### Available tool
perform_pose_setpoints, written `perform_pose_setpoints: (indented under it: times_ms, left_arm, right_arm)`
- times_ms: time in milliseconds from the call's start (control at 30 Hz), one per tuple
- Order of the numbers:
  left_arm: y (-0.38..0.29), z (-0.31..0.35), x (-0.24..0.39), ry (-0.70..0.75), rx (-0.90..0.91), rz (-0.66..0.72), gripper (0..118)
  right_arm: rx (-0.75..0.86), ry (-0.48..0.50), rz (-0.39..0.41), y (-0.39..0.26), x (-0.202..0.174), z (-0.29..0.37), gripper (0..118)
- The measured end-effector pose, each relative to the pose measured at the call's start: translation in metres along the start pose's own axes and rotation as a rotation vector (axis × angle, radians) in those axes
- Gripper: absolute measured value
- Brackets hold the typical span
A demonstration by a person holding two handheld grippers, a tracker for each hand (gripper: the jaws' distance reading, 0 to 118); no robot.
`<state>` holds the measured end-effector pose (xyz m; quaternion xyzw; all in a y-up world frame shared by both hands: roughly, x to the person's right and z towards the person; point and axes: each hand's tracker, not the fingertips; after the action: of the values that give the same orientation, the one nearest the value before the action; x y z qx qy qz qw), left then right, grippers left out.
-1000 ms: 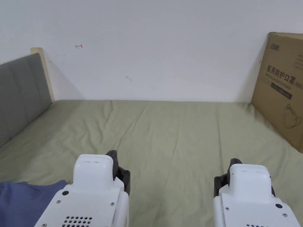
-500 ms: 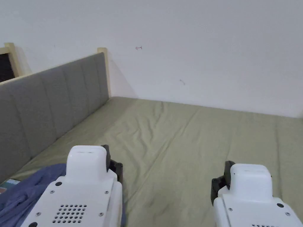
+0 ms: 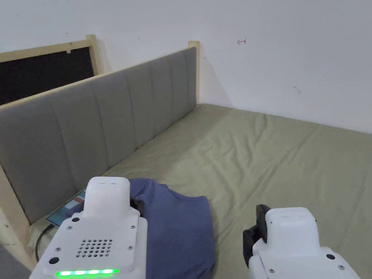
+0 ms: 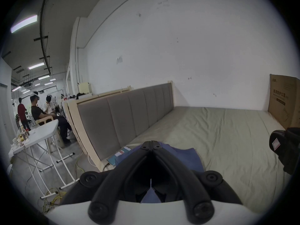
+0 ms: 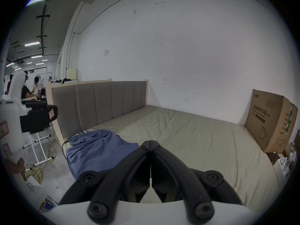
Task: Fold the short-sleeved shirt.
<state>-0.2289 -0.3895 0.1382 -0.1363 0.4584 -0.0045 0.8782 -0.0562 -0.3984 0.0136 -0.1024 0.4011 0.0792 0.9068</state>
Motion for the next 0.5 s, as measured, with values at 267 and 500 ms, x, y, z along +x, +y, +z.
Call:
perform_pose_setpoints:
  times_ms: [267,500]
  left_arm:
    - [-0.066,-0.141,0.015,-0.203,-0.455,0.097,0]
    - [-0.112,-0.228,0.035,-0.285,-0.652,0.188,111]
  right_arm:
    - [-0.123,-0.019,-0.009,-0.02,0.011,-0.028,0]
    - [-0.228,-0.068,-0.013,-0.042,0.025,-0.05,0]
